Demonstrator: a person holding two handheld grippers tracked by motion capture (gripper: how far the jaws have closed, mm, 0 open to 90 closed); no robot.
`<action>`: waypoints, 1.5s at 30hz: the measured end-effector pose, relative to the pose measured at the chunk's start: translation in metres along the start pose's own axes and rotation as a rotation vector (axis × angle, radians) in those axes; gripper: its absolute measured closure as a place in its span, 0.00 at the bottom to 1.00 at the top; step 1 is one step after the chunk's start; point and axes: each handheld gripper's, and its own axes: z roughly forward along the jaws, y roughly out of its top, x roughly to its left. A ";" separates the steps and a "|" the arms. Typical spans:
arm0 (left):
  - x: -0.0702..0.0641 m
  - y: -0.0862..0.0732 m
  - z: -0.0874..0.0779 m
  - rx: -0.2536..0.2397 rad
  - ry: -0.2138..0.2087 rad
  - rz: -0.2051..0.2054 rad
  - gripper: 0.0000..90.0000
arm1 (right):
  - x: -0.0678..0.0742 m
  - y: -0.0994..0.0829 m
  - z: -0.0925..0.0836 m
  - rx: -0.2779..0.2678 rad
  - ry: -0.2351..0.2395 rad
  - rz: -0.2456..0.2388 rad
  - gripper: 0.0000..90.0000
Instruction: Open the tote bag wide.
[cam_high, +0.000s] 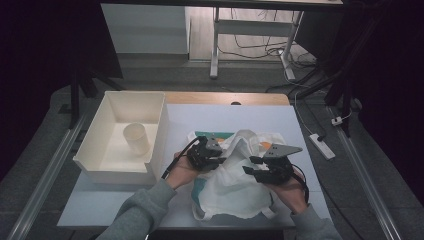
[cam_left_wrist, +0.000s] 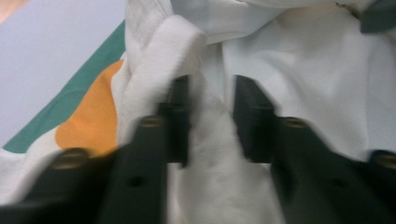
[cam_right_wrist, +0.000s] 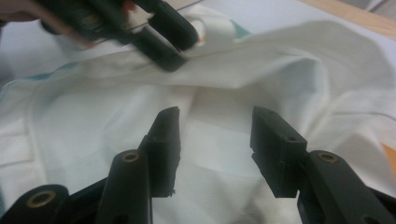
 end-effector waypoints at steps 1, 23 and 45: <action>0.000 0.000 0.000 0.001 0.000 0.001 0.93 | 0.002 0.000 0.001 0.005 0.011 -0.010 0.59; 0.028 -0.007 -0.028 -0.060 0.095 -0.077 0.99 | 0.045 -0.004 0.050 0.208 0.172 -0.116 0.58; 0.041 -0.018 -0.013 0.007 0.139 -0.118 0.99 | 0.057 -0.009 0.016 0.153 0.143 -0.152 0.99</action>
